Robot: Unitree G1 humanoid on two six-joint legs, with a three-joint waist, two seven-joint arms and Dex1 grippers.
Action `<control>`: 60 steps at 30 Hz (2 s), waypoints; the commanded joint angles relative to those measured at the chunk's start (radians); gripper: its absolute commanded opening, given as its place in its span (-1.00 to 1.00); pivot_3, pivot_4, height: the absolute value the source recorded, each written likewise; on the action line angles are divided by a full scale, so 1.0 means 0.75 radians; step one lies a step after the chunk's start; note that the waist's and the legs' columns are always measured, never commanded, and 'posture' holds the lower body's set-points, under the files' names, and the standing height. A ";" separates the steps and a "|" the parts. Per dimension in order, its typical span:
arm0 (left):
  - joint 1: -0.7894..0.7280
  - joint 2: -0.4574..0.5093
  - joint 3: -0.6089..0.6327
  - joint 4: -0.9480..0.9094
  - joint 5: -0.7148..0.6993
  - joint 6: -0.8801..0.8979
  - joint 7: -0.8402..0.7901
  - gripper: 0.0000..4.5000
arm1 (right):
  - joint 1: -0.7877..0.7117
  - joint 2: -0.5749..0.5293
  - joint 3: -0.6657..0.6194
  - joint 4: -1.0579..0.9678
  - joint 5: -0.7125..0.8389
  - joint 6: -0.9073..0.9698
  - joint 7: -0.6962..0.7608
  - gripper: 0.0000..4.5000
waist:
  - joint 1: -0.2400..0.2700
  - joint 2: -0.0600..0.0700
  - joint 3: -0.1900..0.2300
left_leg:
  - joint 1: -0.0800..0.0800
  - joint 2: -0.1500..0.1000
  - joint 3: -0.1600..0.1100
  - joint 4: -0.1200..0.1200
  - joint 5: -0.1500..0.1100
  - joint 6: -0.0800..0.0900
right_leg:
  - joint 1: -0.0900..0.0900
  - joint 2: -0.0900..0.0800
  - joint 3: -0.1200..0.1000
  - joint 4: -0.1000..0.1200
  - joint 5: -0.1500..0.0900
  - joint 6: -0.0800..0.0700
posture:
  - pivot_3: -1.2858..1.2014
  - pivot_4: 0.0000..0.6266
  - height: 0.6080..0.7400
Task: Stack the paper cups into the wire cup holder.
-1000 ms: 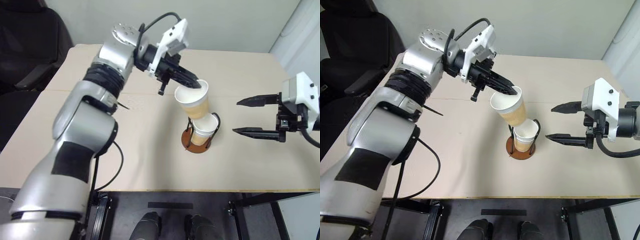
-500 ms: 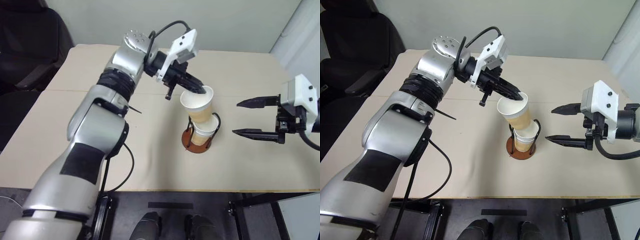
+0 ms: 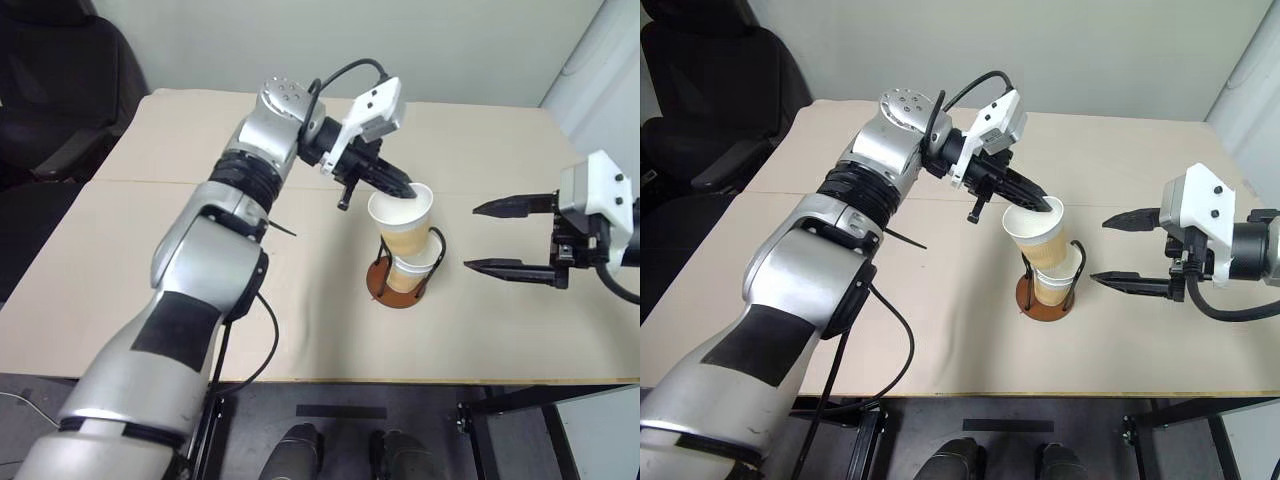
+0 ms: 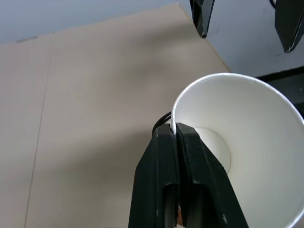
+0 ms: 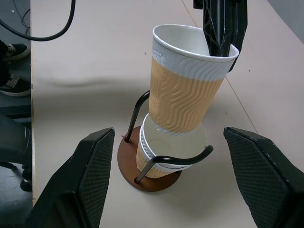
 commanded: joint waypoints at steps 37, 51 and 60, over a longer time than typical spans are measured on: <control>-0.014 -0.088 0.188 0.028 0.113 0.039 -0.039 -0.99 | -0.027 -0.061 -0.037 -0.005 0.001 -0.009 0.003 0.66 | 0.000 0.000 0.000 | 0.000 -0.001 0.002 0.005 -0.002 0.004 | 0.000 -0.001 0.002 0.002 -0.002 0.003 | 0.03 -0.52 1.00; -0.082 -0.130 0.227 0.030 0.057 0.116 -0.039 -0.99 | -0.005 -0.080 -0.071 -0.019 0.013 0.009 -0.002 0.66 | 0.000 0.000 0.000 | 0.000 -0.001 0.004 0.005 -0.002 0.004 | 0.000 -0.001 0.003 0.002 -0.002 0.003 | 0.03 -0.52 1.00; -0.032 -0.133 0.131 0.019 0.076 0.068 -0.039 -0.99 | 0.015 -0.074 -0.081 -0.028 0.012 0.010 -0.012 0.66 | 0.000 0.000 0.000 | 0.000 -0.001 0.006 0.005 -0.003 0.006 | 0.000 -0.001 0.004 0.003 -0.002 0.004 | 0.03 -0.52 1.00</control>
